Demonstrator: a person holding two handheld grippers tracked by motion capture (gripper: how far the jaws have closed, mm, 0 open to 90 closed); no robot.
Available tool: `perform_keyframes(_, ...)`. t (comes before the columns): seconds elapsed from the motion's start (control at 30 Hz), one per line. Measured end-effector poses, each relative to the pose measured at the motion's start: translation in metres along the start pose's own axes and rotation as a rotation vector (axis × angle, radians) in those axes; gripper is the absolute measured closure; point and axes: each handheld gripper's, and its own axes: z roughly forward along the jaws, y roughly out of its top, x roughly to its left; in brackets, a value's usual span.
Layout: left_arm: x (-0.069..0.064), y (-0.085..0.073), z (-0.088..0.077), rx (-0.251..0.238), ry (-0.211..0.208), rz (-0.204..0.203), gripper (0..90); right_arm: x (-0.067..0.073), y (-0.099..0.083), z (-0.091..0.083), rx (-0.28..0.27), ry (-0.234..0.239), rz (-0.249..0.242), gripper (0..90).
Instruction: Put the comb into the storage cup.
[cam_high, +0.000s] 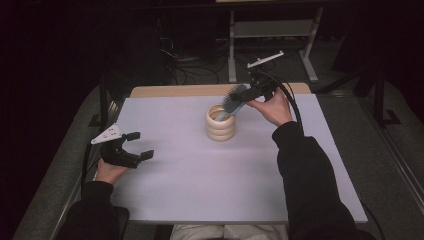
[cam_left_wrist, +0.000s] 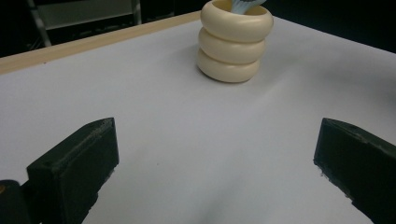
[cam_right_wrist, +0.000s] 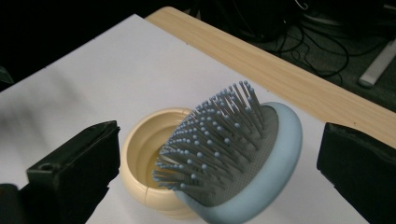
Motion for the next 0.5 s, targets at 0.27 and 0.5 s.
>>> perform_keyframes(0.27,0.0,0.0,0.0,0.0,0.007,0.004,0.0,-0.001,-0.009,-0.013,-0.008,-0.009,-0.032,0.0)
perform_keyframes(0.5,0.0,0.001,-0.002,-0.013,0.015,-0.003,0.0,-0.003,-0.021,-0.019,-0.012,-0.021,-0.053,0.0)
